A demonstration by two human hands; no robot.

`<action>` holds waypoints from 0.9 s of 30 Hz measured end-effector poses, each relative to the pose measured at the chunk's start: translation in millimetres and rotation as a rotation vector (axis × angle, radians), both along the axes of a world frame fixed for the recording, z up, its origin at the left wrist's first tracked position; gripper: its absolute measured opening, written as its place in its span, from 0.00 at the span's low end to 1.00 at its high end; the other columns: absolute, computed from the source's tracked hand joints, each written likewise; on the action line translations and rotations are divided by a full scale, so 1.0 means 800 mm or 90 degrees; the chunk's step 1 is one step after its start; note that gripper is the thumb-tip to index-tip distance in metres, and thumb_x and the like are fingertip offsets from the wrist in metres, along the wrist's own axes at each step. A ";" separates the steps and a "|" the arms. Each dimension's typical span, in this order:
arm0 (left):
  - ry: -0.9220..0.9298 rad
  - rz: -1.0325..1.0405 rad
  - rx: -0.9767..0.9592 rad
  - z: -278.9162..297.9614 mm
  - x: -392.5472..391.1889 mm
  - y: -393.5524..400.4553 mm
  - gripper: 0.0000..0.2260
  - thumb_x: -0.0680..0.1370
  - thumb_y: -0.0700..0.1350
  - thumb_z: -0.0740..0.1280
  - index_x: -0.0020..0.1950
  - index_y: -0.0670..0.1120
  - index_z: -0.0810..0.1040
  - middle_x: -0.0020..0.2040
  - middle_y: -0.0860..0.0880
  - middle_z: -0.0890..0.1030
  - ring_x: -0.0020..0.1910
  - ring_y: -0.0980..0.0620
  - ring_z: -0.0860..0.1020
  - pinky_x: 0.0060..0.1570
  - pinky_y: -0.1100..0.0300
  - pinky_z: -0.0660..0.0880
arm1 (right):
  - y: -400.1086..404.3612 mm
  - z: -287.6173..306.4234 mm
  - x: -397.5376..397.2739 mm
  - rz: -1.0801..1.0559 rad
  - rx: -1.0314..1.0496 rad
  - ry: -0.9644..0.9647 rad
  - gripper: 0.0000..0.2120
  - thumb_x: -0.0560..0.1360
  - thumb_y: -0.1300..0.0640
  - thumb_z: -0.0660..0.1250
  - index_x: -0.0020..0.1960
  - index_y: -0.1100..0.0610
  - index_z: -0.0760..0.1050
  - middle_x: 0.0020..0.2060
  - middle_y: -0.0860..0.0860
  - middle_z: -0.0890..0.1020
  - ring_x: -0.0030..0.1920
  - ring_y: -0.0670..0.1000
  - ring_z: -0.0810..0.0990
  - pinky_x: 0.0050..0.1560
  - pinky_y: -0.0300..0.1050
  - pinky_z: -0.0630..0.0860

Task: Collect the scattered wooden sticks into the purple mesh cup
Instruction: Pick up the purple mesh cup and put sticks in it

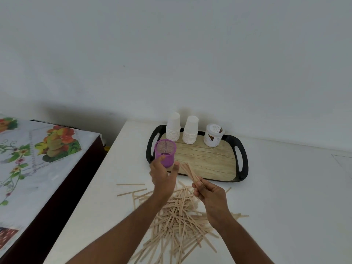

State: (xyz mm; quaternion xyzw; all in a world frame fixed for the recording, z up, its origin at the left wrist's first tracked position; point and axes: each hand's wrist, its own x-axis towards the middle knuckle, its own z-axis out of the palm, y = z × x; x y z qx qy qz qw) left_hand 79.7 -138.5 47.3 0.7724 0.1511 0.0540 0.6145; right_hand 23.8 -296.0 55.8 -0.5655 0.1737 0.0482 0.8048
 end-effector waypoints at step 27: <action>-0.201 -0.191 0.100 0.011 -0.017 0.055 0.50 0.61 0.60 0.83 0.77 0.54 0.63 0.63 0.71 0.75 0.64 0.67 0.75 0.58 0.71 0.75 | -0.016 0.058 -0.006 0.003 -0.479 -0.282 0.14 0.78 0.62 0.73 0.60 0.49 0.85 0.44 0.44 0.88 0.39 0.46 0.87 0.42 0.34 0.80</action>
